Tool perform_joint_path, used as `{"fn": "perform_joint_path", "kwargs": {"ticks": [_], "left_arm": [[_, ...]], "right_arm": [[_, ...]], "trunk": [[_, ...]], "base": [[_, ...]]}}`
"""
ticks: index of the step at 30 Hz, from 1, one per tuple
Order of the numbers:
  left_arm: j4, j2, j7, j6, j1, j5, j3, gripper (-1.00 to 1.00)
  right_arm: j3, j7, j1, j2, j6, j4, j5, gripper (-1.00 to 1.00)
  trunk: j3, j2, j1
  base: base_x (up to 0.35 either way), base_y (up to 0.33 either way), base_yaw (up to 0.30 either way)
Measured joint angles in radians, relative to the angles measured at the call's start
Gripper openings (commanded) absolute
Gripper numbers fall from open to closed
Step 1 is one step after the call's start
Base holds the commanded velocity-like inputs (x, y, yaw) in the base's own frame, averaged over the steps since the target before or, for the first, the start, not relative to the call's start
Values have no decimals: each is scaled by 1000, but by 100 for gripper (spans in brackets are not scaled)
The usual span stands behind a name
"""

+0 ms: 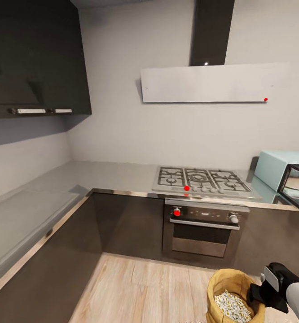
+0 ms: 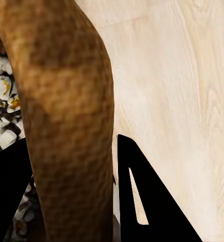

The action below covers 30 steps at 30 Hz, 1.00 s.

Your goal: In the kitchen, take the popcorn bag from the countertop, put it into the microwave, and heat it until the popcorn is cooked so the cooked popcorn ends up inside the bag.

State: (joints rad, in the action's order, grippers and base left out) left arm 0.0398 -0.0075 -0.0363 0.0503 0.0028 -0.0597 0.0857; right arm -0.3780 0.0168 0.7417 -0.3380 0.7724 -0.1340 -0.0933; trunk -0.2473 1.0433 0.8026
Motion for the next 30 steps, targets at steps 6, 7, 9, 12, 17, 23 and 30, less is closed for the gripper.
{"fn": "perform_joint_path", "kwargs": {"ticks": [6, 7, 9, 12, 17, 23, 30], "left_arm": [[0, -1, 0, -1, 0, -1, -1, 100], [0, -1, 0, -1, 0, -1, -1, 100], [0, -1, 0, -1, 0, -1, -1, 100], [0, 0, 0, 0, 0, -1, -1, 100], [0, 0, -1, 0, 0, 0, -1, 100], [0, -1, -1, -1, 0, 0, -1, 100], [0, 0, -1, -1, 0, -1, -1, 100]], "right_arm": [[1, 0, 0, 0, -1, 0, 0, -100], [0, 0, 0, 0, -3, 0, 0, -100], [0, 0, 0, 0, -4, -1, 0, -100], [0, 0, 0, 0, -6, -1, 0, -100], [0, 0, 0, -1, -7, -1, 0, -100], [1, 0, 0, -1, -11, -1, 0, -100], [-2, 0, 0, -5, 4, -38, -2, -100]], "trunk": [[3, 0, 0], [4, 0, 0], [5, 0, 0], [6, 0, 0], [9, 0, 0], [12, 0, 0], [15, 0, 0]], "base": [[0, 0, -271], [0, 0, -271], [0, 0, -271], [0, 0, -271], [0, 0, -271], [0, 0, -271], [0, 0, -271]]}}
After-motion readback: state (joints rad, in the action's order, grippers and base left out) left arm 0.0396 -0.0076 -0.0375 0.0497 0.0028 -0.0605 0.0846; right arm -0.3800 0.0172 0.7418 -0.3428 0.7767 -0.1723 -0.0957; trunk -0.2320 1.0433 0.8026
